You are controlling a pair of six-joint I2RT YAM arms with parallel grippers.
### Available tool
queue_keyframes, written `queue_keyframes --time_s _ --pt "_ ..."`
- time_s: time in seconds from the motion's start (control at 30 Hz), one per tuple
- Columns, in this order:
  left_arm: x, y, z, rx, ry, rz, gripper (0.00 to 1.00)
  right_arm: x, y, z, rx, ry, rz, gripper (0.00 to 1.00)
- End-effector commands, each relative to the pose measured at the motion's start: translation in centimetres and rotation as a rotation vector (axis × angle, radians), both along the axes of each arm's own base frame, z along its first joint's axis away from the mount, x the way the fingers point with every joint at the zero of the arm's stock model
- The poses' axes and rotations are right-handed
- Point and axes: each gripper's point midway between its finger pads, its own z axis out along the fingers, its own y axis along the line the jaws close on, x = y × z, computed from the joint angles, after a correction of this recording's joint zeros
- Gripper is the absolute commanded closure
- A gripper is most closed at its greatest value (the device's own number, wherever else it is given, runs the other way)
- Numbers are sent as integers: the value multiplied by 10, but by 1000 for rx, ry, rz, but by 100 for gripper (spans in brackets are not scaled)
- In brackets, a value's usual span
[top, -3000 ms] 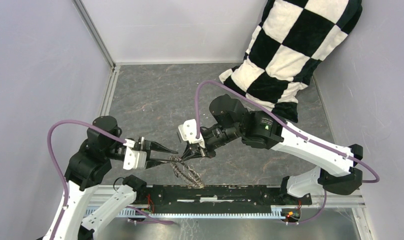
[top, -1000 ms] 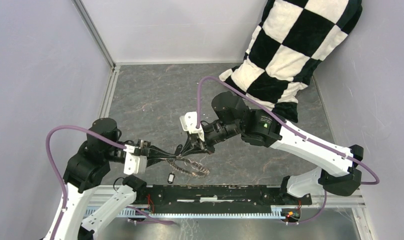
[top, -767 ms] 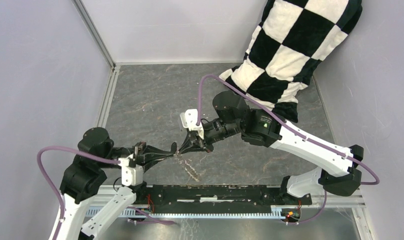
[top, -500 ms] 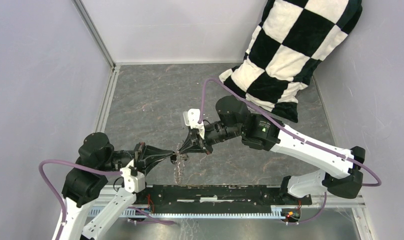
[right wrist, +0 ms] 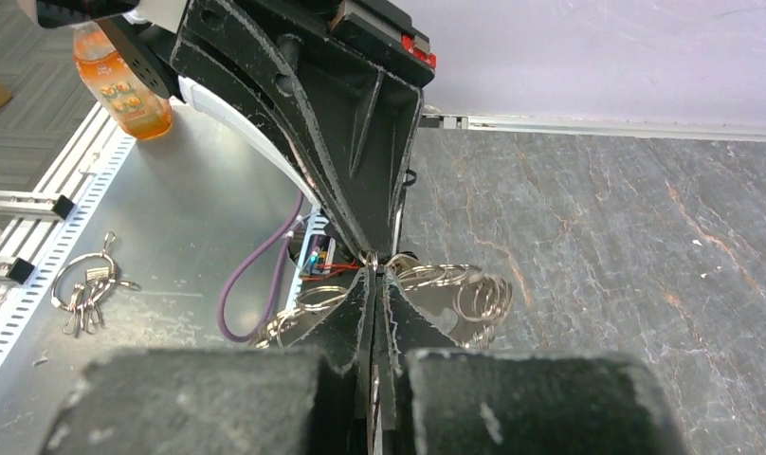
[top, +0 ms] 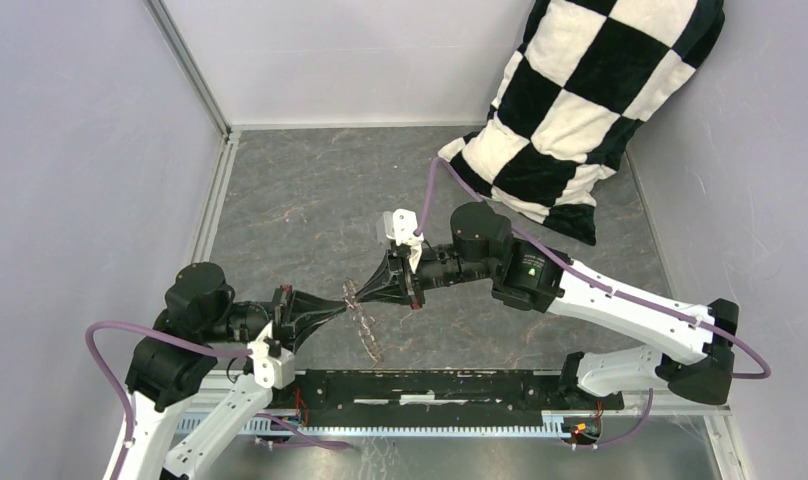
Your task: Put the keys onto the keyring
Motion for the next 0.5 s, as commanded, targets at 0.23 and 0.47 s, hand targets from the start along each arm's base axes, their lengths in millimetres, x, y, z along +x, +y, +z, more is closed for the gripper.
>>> queue_keyframes --time_s 0.23,0.47 --pt "-14 -3 8 -8 90 -60 86 5 -12 59 302 9 -81 99" --pt "-12 -5 38 -107 263 11 68 7 -19 54 342 7 -114 99"
